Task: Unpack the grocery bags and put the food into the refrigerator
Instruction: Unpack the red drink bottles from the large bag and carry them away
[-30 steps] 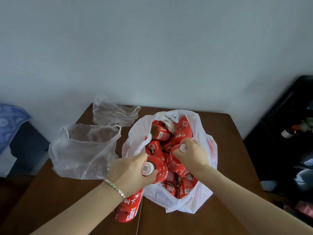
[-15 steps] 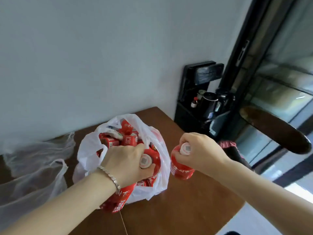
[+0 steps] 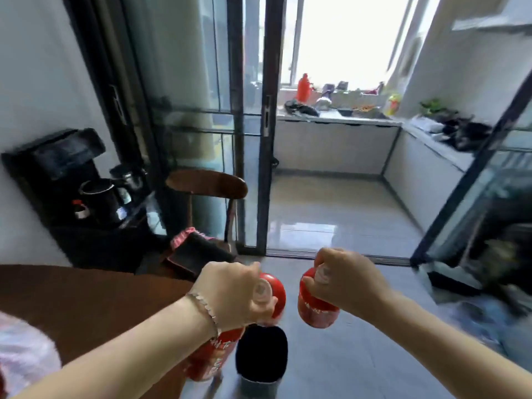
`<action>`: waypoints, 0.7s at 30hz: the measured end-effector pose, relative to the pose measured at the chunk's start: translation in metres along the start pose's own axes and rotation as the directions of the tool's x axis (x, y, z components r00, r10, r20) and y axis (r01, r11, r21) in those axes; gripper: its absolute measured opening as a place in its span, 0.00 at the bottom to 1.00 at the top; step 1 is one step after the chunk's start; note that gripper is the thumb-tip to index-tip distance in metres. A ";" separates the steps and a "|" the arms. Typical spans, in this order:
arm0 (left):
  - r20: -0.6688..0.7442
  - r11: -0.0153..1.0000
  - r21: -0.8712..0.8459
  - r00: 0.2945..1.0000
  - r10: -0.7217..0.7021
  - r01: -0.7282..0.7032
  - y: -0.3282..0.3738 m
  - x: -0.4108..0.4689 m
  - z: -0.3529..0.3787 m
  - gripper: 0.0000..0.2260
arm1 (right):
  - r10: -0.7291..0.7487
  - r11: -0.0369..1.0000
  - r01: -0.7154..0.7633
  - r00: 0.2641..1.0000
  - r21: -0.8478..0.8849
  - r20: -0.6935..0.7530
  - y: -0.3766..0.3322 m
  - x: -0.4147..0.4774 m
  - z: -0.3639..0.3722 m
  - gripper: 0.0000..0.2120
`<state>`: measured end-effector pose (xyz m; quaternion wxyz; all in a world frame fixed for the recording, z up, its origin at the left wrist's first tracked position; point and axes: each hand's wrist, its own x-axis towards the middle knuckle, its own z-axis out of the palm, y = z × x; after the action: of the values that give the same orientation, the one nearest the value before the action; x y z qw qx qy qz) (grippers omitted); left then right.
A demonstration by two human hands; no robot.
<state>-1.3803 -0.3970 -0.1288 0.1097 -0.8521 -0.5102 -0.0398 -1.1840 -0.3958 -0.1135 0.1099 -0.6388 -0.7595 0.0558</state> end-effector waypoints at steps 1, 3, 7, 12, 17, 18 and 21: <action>-0.054 0.997 -0.011 0.995 0.079 -0.079 0.025 0.022 -0.005 0.21 | 0.061 0.998 -0.061 0.998 -0.005 -0.025 0.031 -0.010 -0.008 0.17; -0.091 0.977 -0.030 0.974 0.207 -0.211 0.081 0.062 -0.012 0.19 | 0.158 0.987 -0.161 0.985 -0.028 -0.071 0.094 -0.034 -0.025 0.16; -0.145 0.925 -0.108 0.927 0.347 -0.363 0.202 0.139 -0.023 0.12 | 0.323 0.944 -0.329 0.931 -0.005 -0.172 0.219 -0.082 -0.074 0.11; -0.180 0.846 -0.167 0.860 0.478 -0.506 0.345 0.236 -0.041 0.22 | 0.483 0.868 -0.496 0.839 0.012 -0.250 0.353 -0.136 -0.142 0.11; -0.276 0.789 -0.212 0.810 0.517 -0.576 0.475 0.326 -0.068 0.19 | 0.644 0.740 -0.671 0.690 0.039 -0.331 0.472 -0.169 -0.189 0.12; -0.301 0.776 -0.218 0.797 0.524 -0.593 0.498 0.345 -0.073 0.19 | 0.667 0.714 -0.699 0.662 0.039 -0.342 0.495 -0.172 -0.196 0.12; -0.362 0.715 -0.215 0.734 0.575 -0.666 0.563 0.402 -0.082 0.22 | 0.721 0.647 -0.759 0.575 0.076 -0.387 0.564 -0.176 -0.215 0.13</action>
<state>-0.6909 -0.3254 -0.0589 0.0405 -0.9662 -0.1573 -0.2004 -0.5641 -0.4807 -0.0489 0.1911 -0.8993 -0.3876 -0.0668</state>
